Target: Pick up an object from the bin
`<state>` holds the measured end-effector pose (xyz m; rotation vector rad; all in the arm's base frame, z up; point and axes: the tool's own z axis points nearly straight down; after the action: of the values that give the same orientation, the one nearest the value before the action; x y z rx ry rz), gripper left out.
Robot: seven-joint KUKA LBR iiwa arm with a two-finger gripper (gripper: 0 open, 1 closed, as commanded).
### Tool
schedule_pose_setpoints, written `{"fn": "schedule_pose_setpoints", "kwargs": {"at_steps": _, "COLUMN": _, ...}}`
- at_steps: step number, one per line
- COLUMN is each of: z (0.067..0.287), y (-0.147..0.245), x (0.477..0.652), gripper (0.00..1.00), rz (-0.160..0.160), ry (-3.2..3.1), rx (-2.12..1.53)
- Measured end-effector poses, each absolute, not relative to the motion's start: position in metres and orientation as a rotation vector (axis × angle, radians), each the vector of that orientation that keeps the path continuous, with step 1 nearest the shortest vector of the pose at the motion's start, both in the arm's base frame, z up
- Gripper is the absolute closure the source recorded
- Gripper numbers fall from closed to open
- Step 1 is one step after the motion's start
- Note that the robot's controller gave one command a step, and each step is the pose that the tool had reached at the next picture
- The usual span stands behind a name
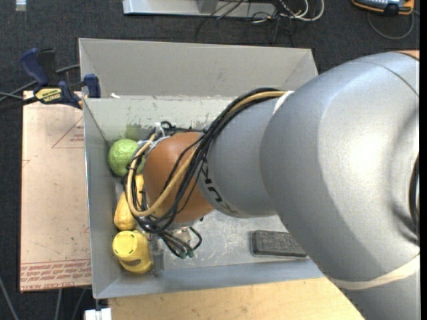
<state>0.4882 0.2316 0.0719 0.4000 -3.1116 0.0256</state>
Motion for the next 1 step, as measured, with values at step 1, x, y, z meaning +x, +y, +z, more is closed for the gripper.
{"fn": "schedule_pose_setpoints", "kwargs": {"at_steps": 1, "z": 0.0719, "y": 0.2315, "x": 0.4882, "gripper": 1.0, "rz": 0.025, "ry": -3.112, "rx": 0.4}}
